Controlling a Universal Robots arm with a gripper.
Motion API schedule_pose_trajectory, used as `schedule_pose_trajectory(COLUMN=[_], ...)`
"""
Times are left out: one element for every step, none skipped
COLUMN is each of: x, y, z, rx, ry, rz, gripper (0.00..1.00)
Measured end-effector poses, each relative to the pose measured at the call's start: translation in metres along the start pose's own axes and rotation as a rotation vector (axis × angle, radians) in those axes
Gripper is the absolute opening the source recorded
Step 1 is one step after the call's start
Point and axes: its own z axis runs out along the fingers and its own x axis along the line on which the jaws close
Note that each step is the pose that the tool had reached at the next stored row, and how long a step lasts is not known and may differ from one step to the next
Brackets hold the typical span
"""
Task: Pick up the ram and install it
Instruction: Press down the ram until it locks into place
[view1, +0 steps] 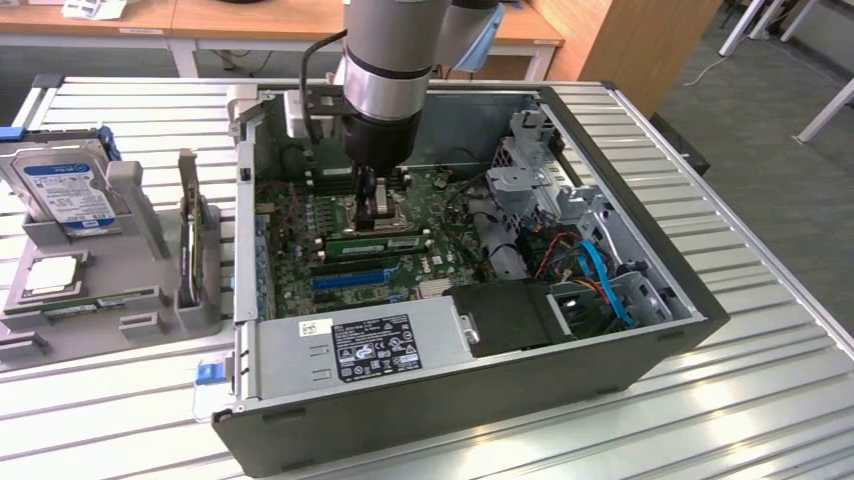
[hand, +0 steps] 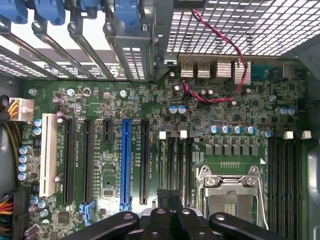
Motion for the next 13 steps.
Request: schedule_pose_trajectory(x=[0.0000, 0.0001, 0.0001, 0.0002, 0.0002, 0.0002, 0.0002, 0.0002, 0.0001, 0.0001, 0.0001, 0.0001, 0.0002], y=[0.0000, -0.0001, -0.0001, -0.0001, -0.0001, -0.0001, -0.0001, -0.0001, 0.0000, 0.0006, 0.0012, 0.0020, 0.0026], z=[0.0008, 0.0015, 0.0021, 0.0024, 0.0024, 0.0024, 0.0024, 0.0024, 0.0025, 0.0026, 0.0027, 0.0027, 0.0026], rx=[0.0000, 0.0000, 0.0000, -0.0001, -0.0001, -0.0001, -0.0001, 0.0000, 0.0000, 0.0001, 0.0001, 0.0001, 0.0000], ry=[0.0000, 0.0000, 0.0000, 0.0001, 0.0002, 0.0002, 0.0002, 0.0001, 0.0000, -0.0001, -0.0002, -0.0001, 0.0001], rz=[0.000, 0.000, 0.000, 0.000, 0.000, 0.000, 0.000, 0.000, 0.000, 0.000, 0.000, 0.000, 0.000], gripper=[0.10, 0.10, 0.10, 0.10, 0.10, 0.10, 0.10, 0.10, 0.10, 0.10, 0.10, 0.10, 0.10])
